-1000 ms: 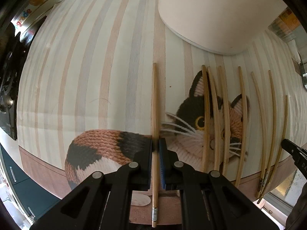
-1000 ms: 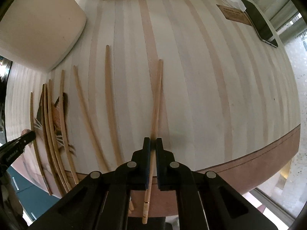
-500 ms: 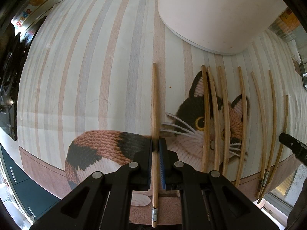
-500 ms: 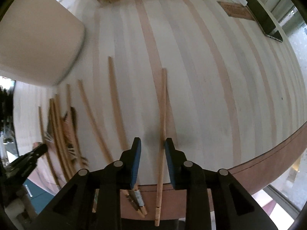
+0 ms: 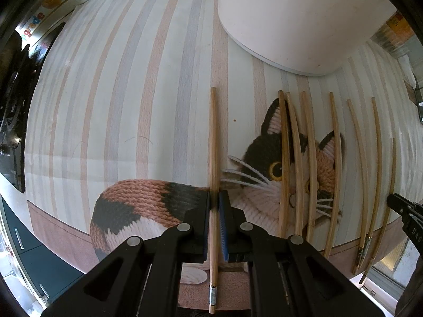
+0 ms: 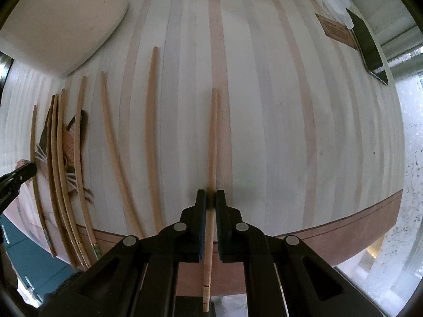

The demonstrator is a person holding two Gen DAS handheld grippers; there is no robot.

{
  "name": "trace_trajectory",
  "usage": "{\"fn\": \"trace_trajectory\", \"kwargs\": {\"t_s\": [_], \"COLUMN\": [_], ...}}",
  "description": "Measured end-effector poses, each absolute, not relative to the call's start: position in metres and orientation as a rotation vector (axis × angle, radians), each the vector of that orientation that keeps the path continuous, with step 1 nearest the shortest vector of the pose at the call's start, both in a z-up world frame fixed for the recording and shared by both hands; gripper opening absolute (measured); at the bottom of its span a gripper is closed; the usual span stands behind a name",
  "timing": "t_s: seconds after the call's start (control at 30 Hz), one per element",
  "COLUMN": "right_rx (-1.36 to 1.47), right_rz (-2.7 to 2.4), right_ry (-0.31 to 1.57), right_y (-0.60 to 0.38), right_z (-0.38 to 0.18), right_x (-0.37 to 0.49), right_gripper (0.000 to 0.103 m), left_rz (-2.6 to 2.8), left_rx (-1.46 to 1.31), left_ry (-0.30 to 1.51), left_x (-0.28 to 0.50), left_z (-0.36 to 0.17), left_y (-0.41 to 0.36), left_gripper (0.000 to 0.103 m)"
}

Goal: Organize utensils
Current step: 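Lift the chopstick in the left tool to the pink holder while the right tool carries its chopstick there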

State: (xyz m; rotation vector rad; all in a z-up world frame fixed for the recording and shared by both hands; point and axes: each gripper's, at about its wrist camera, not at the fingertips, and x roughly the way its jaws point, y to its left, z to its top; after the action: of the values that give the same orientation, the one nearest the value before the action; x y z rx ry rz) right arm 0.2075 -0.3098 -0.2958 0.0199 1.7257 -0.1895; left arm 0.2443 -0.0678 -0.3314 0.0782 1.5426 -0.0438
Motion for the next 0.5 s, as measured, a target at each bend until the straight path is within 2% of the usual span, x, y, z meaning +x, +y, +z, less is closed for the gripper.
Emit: {"fn": "trace_trajectory", "kwargs": {"t_s": [0.33, 0.5], "right_rx": [0.021, 0.051], "right_rz": [-0.206, -0.230], "right_ry": [1.729, 1.690], "right_y": [-0.295, -0.300], "right_z": [-0.308, -0.303], "right_x": [0.232, 0.230], "right_gripper": [0.008, 0.007], "left_rz": [-0.051, -0.013], "left_rx": [0.107, 0.135], "left_ry": [1.527, 1.444], "left_x": [0.256, 0.255], "left_z": [-0.333, -0.315], "left_y": [-0.071, -0.068], "left_gripper": [0.004, 0.004]}}
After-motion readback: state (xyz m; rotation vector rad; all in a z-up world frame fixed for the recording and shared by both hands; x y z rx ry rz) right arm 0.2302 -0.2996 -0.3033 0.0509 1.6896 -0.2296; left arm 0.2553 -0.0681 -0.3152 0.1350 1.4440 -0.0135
